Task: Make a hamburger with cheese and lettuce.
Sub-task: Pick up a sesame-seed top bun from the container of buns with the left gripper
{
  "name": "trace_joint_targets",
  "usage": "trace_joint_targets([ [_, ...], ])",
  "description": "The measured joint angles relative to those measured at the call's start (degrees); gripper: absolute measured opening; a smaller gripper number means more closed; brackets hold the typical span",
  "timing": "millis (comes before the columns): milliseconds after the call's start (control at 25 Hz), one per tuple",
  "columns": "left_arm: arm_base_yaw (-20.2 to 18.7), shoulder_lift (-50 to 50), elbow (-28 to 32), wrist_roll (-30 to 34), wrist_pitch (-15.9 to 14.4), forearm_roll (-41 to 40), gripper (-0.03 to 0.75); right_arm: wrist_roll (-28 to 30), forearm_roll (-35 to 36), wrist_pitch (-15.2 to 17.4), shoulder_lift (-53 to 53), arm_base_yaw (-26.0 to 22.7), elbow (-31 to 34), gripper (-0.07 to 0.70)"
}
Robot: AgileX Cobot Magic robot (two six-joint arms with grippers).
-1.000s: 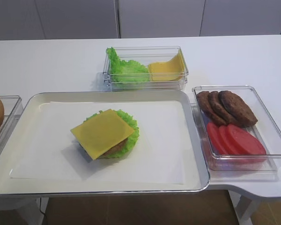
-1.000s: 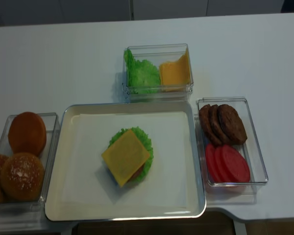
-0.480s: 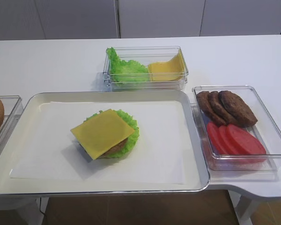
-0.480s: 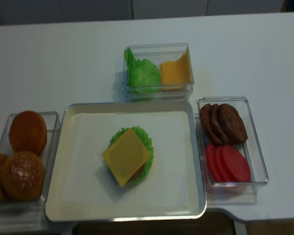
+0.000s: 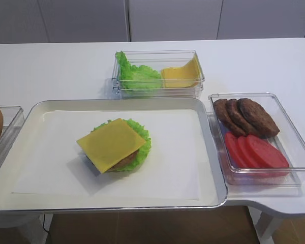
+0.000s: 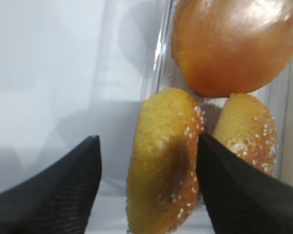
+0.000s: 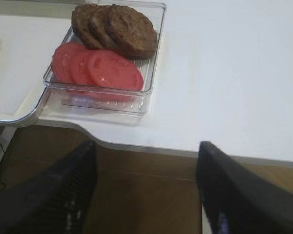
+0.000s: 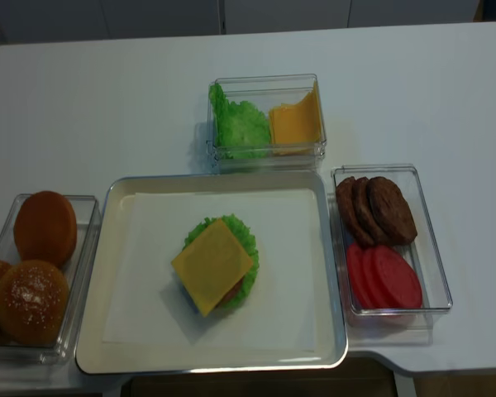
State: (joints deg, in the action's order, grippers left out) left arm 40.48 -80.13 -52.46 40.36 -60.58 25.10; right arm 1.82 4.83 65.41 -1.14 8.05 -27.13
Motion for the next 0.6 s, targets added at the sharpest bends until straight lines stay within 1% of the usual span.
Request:
trace_joint_targets([
  [120,0.21,0.00,0.00,1.16,0.00,1.37,0.454,0.00,0.00,0.00,0.00,0.00,0.00,0.478],
  [320,0.30,0.00,0.00,2.46,-0.10,0.84,0.454,0.00,0.00,0.00,0.00,0.00,0.00,0.478],
  [440,0.43,0.00,0.00,4.08,-0.85,0.59,0.454,0.00,0.00,0.00,0.00,0.00,0.00,0.478],
  [600,0.43,-0.11,0.00,4.47,-1.01,0.45,0.454,0.00,0.00,0.00,0.00,0.00,0.00,0.478],
])
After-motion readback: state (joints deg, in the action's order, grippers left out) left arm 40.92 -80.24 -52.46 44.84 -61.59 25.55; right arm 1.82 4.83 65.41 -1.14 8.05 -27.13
